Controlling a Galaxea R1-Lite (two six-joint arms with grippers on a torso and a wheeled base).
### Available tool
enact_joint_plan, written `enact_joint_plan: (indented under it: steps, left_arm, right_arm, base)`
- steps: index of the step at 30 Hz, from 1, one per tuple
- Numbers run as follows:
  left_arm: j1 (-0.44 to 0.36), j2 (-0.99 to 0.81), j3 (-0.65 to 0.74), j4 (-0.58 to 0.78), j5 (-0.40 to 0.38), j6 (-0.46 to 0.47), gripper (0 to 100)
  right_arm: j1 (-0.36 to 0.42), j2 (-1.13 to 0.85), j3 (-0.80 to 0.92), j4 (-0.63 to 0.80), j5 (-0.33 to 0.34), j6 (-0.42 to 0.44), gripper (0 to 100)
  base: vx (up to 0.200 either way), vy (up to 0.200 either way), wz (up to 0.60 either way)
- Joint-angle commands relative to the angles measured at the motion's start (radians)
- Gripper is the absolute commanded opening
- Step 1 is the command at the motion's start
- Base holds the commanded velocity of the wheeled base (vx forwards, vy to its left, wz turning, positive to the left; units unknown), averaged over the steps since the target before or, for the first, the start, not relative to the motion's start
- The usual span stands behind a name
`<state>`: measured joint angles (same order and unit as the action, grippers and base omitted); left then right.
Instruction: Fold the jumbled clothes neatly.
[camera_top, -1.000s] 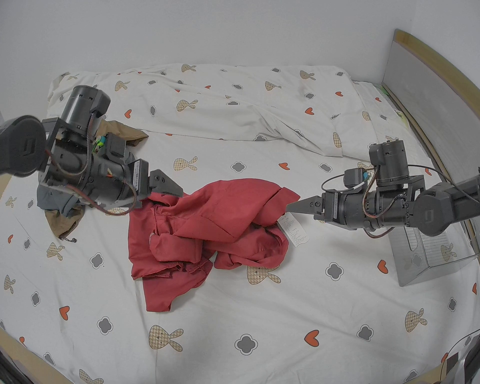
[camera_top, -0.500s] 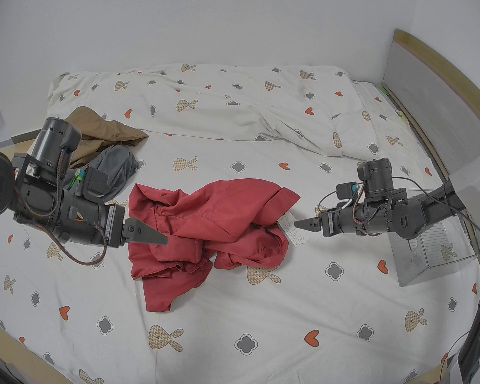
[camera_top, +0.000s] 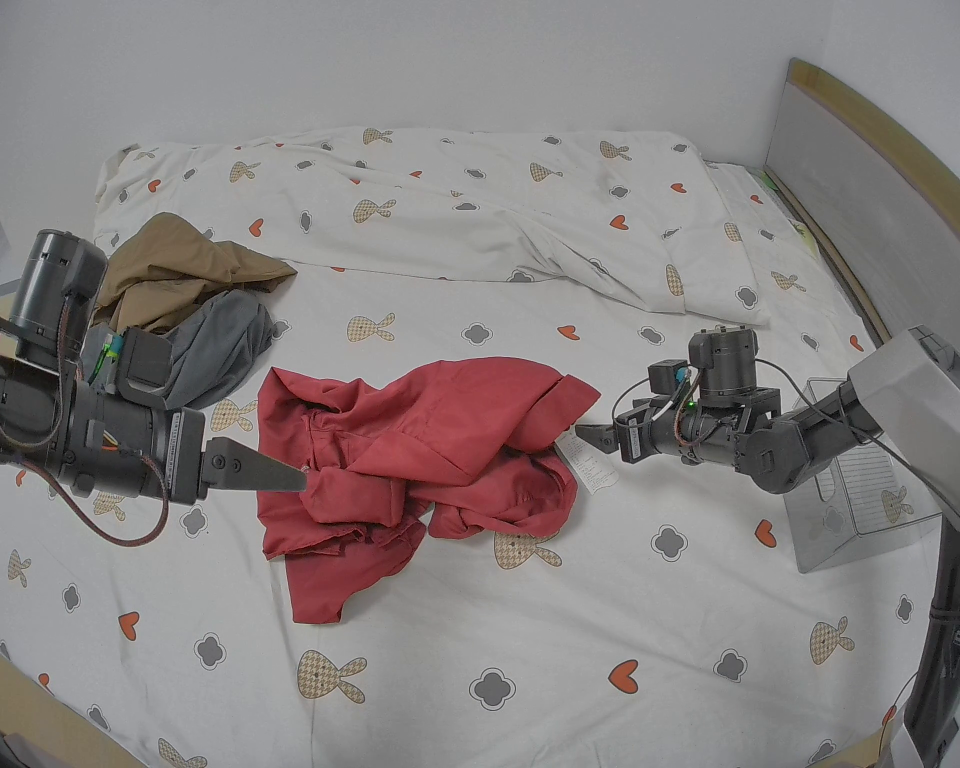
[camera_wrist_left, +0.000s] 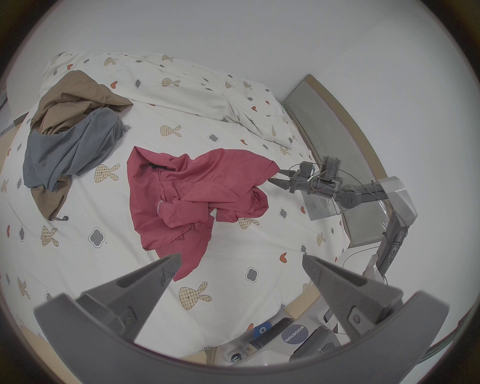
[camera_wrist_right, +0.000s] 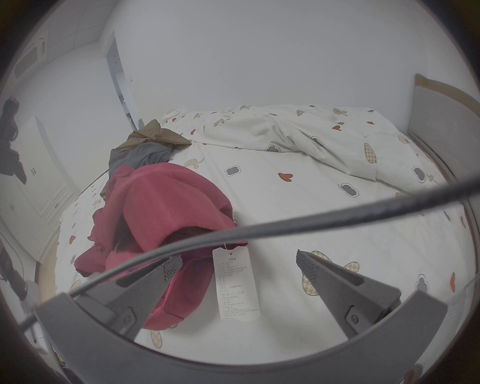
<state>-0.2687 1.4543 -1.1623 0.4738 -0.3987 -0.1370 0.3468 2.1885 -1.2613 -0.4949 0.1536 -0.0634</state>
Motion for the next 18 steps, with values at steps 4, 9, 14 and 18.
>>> enact_joint_plan:
  steps: [4, 9, 14, 18]
  left_arm:
    - [0.000, -0.063, 0.027, 0.000, 0.000, 0.000, 100]
    - [0.000, -0.084, 0.049, -0.001, 0.000, 0.000, 100]
    - [0.002, -0.086, 0.066, -0.001, 0.001, 0.002, 100]
    - [0.002, -0.084, 0.070, -0.003, 0.003, 0.002, 100]
  right_arm:
    - [0.020, 0.114, -0.106, -0.004, -0.034, -0.001, 100]
    - [0.043, 0.157, -0.181, -0.007, -0.066, 0.005, 100]
    - [0.060, 0.169, -0.204, -0.007, -0.063, 0.013, 0]
    - [0.067, 0.160, -0.173, -0.007, -0.060, 0.066, 0]
  base:
    - [0.000, 0.000, 0.00]
    - [0.000, 0.000, 0.00]
    - [0.000, 0.000, 0.00]
    - [0.000, 0.000, 0.00]
